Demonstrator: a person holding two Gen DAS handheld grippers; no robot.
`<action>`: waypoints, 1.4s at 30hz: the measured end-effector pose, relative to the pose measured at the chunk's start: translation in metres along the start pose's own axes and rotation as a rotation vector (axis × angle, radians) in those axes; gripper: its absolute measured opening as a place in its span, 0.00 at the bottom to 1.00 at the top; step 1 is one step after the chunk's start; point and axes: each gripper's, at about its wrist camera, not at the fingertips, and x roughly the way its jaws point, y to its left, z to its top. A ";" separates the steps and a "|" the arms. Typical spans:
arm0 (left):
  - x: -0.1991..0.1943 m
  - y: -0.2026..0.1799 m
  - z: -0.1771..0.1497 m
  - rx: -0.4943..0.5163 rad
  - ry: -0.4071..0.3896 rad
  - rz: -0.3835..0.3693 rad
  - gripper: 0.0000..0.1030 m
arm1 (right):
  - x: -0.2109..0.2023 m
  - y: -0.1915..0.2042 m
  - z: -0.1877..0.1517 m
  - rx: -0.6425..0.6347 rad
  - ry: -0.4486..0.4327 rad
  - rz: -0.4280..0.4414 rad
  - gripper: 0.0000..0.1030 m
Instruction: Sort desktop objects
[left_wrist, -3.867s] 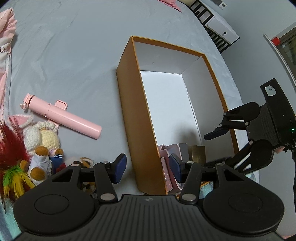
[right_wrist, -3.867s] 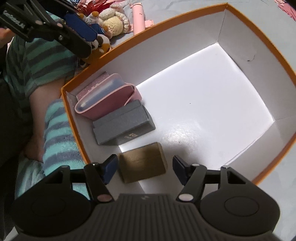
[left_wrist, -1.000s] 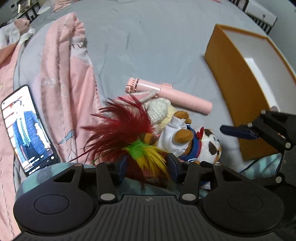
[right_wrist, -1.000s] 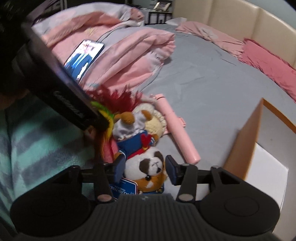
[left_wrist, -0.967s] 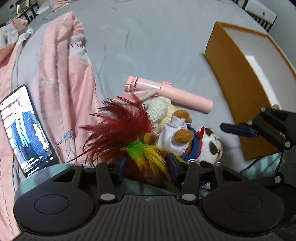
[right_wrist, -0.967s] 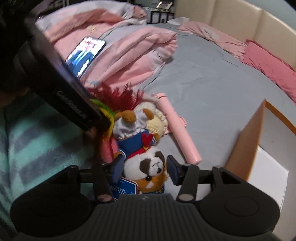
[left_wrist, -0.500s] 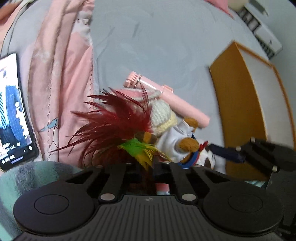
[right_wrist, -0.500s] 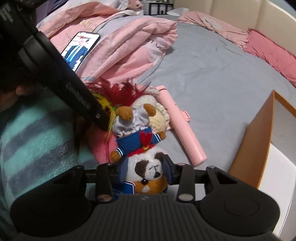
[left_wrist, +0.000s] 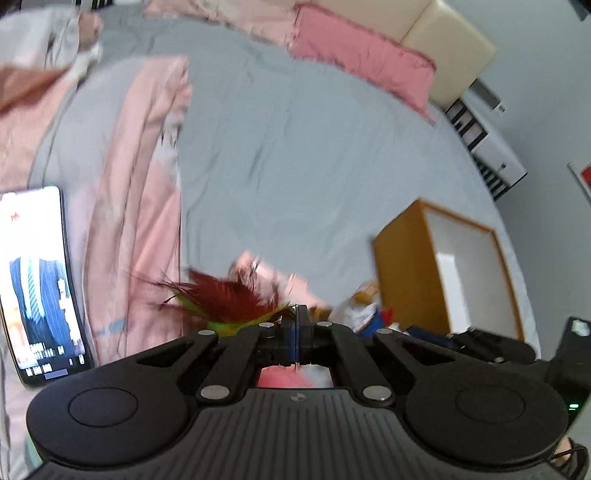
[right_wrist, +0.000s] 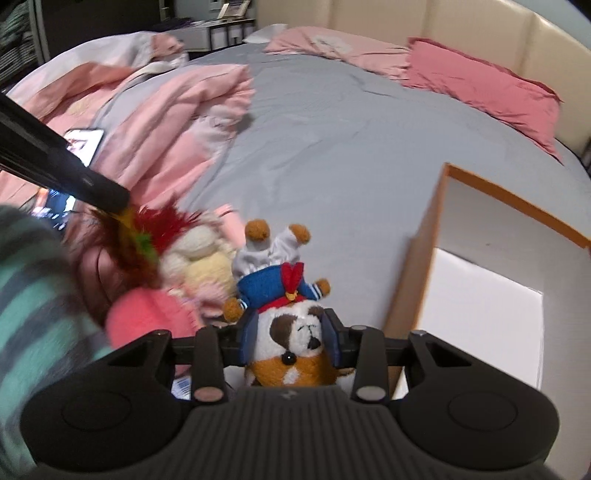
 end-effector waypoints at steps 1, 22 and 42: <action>-0.003 -0.003 0.002 0.007 -0.011 -0.008 0.00 | 0.001 -0.002 0.001 0.004 0.001 -0.006 0.37; -0.018 -0.023 -0.043 0.052 0.048 -0.179 0.00 | -0.017 0.023 -0.066 0.227 0.155 0.186 0.35; -0.034 -0.038 -0.084 0.041 0.083 -0.262 0.00 | 0.038 -0.011 -0.106 0.804 0.314 0.236 0.43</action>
